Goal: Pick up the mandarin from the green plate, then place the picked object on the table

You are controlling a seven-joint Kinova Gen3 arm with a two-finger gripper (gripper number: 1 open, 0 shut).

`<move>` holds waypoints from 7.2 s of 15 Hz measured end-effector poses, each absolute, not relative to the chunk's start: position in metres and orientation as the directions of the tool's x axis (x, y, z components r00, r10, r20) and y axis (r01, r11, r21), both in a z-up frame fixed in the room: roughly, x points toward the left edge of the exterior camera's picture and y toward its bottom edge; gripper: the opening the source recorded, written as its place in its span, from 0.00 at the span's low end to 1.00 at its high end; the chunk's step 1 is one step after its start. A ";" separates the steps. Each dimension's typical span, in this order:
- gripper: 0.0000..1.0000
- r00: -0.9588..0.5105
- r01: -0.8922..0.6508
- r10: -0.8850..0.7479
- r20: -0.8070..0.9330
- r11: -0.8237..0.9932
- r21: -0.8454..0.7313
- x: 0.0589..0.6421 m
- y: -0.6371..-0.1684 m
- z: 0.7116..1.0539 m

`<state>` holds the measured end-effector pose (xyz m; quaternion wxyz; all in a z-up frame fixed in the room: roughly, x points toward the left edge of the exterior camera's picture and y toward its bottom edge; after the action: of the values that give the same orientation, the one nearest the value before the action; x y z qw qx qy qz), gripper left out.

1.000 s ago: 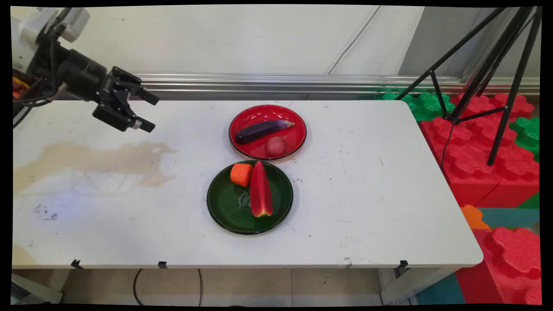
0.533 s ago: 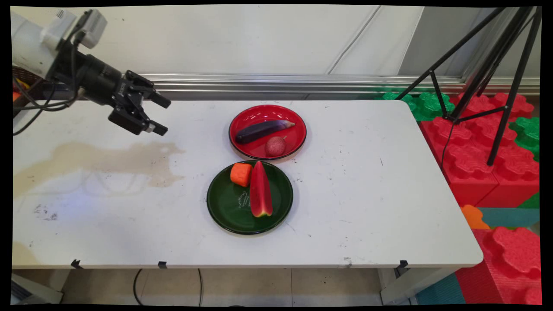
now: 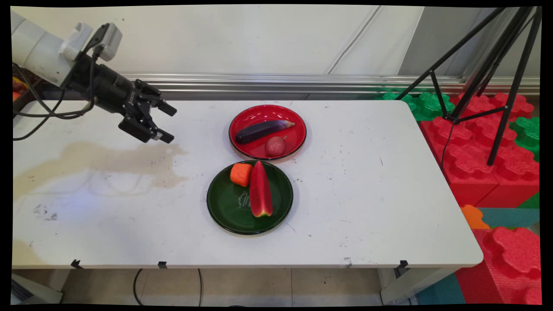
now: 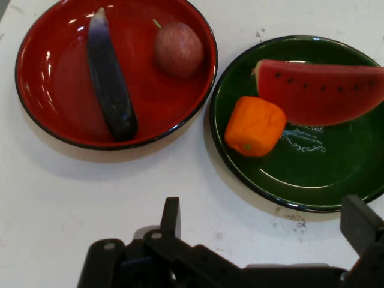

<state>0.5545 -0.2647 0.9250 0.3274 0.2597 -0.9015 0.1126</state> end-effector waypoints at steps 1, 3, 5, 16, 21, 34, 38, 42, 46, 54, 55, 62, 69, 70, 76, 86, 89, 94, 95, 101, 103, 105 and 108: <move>1.00 -0.653 -0.539 -0.394 0.646 0.841 -0.032 0.553 -0.266 0.923; 1.00 -0.658 -0.535 -0.393 0.642 0.844 -0.031 0.549 -0.268 0.920; 1.00 -0.661 -0.531 -0.391 0.640 0.847 -0.032 0.547 -0.270 0.918; 1.00 -0.670 -0.519 -0.380 0.638 0.854 -0.037 0.543 -0.276 0.913; 1.00 -0.676 -0.508 -0.370 0.637 0.861 -0.038 0.539 -0.277 0.911; 1.00 -0.717 -0.459 -0.337 0.610 0.887 -0.050 0.500 -0.283 0.880; 1.00 -0.736 -0.444 -0.329 0.591 0.895 -0.054 0.488 -0.287 0.861; 1.00 -0.750 -0.428 -0.319 0.580 0.902 -0.057 0.476 -0.293 0.845; 1.00 -0.764 -0.407 -0.298 0.573 0.911 -0.069 0.460 -0.302 0.827; 1.00 -0.789 -0.355 -0.236 0.568 0.928 -0.108 0.434 -0.319 0.804; 1.00 -0.794 -0.345 -0.223 0.565 0.931 -0.116 0.431 -0.321 0.801; 1.00 -0.823 -0.276 -0.146 0.549 0.948 -0.161 0.416 -0.331 0.785; 0.00 -0.835 -0.241 -0.105 0.540 0.952 -0.188 0.411 -0.333 0.781; 0.00 -0.836 -0.237 -0.100 0.539 0.953 -0.190 0.411 -0.333 0.781; 0.00 -0.834 -0.237 -0.096 0.543 0.951 -0.196 0.414 -0.330 0.786; 0.00 -0.800 -0.303 -0.157 0.579 0.939 -0.164 0.442 -0.307 0.833; 0.00 -0.798 -0.321 -0.180 0.575 0.935 -0.152 0.456 -0.296 0.847; 0.00 -0.814 -0.337 -0.210 0.541 0.930 -0.145 0.480 -0.282 0.859; 0.00 -0.818 -0.338 -0.215 0.533 0.930 -0.144 0.485 -0.279 0.860; 0.00 -0.833 -0.371 -0.276 0.480 0.921 -0.115 0.517 -0.269 0.851; 0.00 -0.833 -0.383 -0.295 0.467 0.918 -0.103 0.524 -0.271 0.842; 0.00 -0.833 -0.389 -0.305 0.461 0.916 -0.095 0.528 -0.272 0.836; 0.00 -0.832 -0.394 -0.316 0.456 0.915 -0.085 0.532 -0.276 0.826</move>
<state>0.5323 -0.2759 0.8261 0.2219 0.1864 -0.9530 0.0881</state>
